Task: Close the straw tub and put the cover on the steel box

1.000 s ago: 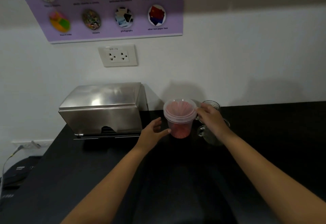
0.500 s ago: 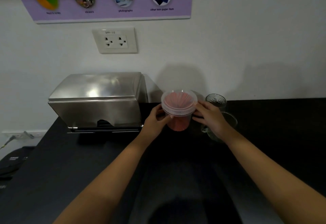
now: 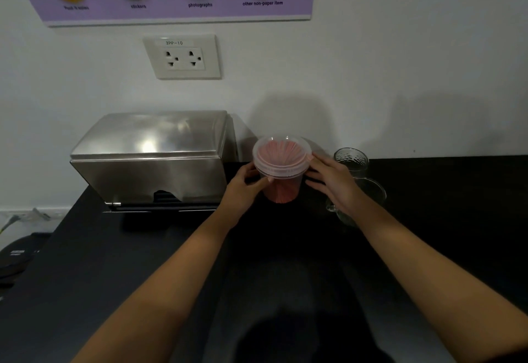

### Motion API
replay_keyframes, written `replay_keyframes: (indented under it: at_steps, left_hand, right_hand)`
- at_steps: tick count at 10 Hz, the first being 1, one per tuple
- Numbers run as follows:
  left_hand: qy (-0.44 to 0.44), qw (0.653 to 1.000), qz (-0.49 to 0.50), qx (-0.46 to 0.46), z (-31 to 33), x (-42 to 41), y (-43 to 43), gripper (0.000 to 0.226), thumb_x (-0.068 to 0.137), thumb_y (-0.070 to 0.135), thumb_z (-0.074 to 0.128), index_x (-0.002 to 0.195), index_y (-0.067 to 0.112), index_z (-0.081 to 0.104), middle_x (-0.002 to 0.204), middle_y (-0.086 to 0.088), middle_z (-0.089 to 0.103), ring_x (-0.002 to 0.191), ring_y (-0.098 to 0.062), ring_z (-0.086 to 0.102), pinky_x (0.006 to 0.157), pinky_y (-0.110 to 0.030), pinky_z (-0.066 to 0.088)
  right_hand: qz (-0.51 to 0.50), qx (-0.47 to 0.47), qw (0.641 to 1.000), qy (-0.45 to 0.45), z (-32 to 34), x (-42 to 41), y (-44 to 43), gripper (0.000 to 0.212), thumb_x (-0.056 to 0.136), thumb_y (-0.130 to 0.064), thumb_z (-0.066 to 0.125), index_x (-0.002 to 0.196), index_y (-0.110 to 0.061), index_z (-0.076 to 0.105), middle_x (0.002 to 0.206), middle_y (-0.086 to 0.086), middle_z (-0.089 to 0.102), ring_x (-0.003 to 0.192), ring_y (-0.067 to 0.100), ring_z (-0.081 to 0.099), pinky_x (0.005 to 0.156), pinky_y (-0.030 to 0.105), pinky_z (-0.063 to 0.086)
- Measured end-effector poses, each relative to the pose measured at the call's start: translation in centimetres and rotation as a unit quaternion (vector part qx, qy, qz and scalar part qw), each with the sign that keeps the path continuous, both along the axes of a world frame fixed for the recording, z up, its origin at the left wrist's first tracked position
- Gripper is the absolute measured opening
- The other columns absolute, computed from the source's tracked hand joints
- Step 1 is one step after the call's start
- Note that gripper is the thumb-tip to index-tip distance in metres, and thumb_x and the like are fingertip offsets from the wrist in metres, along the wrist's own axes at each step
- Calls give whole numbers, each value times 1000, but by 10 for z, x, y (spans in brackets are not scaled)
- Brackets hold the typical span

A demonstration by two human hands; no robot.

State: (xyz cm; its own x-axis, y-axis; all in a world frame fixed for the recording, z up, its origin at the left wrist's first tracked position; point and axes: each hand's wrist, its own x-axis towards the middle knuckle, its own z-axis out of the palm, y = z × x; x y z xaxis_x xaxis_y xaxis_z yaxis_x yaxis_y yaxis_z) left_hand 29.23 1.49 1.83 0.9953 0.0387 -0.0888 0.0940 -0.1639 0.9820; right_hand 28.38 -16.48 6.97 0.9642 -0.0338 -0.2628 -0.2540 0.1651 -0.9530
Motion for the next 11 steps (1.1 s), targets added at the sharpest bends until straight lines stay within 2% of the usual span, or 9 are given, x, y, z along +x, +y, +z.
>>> replay_keyframes:
  at_steps: [1,4,6,8,9,10,11]
  left_hand:
    - [1,1000,0,-4,0,0,-1,59,79,24,68,132,17,44,128,-5,54,110,-17,53,97,-34,44]
    - [12,1000,2,-23,1,1,-1,56,82,24,65,133,17,43,131,-5,53,114,-17,52,100,-37,43]
    - [11,1000,1,-25,2,0,-1,53,83,25,64,131,18,44,129,-5,54,110,-15,52,99,-35,43]
    - [16,1000,-9,-11,8,-4,0,51,86,21,60,134,17,42,132,-5,52,117,-17,49,104,-39,40]
    - [5,1000,-21,12,7,-12,-2,50,89,10,54,136,12,38,131,-8,52,117,-17,49,102,-32,40]
    - [4,999,-37,32,0,-28,-1,53,89,8,54,138,8,34,124,-5,50,111,-13,50,86,-12,44]
    - [5,998,-32,56,-11,-40,2,48,87,11,57,133,10,42,115,0,53,104,-10,53,78,-5,44]
  right_hand:
    - [3,-12,1000,-2,-2,3,-1,42,89,-17,53,130,-7,45,130,20,52,118,34,50,101,42,41]
    - [-16,-34,999,-11,-2,5,2,42,88,-19,54,128,-5,47,126,23,54,116,34,53,95,35,43]
    - [-13,-50,999,-13,-1,4,2,42,88,-20,54,128,-5,47,125,24,55,116,35,53,95,36,43]
    - [-9,-51,999,-13,2,3,3,42,89,-19,53,128,-5,47,126,23,54,115,34,53,96,37,43]
    - [-8,-56,998,-11,0,4,2,41,90,-21,52,127,-6,48,126,23,54,115,33,53,98,38,43]
    - [-6,-62,998,-9,2,1,0,41,90,-25,52,125,-5,49,125,22,55,113,30,54,98,37,43]
    - [-8,-73,997,-11,3,0,-4,44,90,-26,52,127,-3,47,126,21,55,114,29,54,97,36,44]
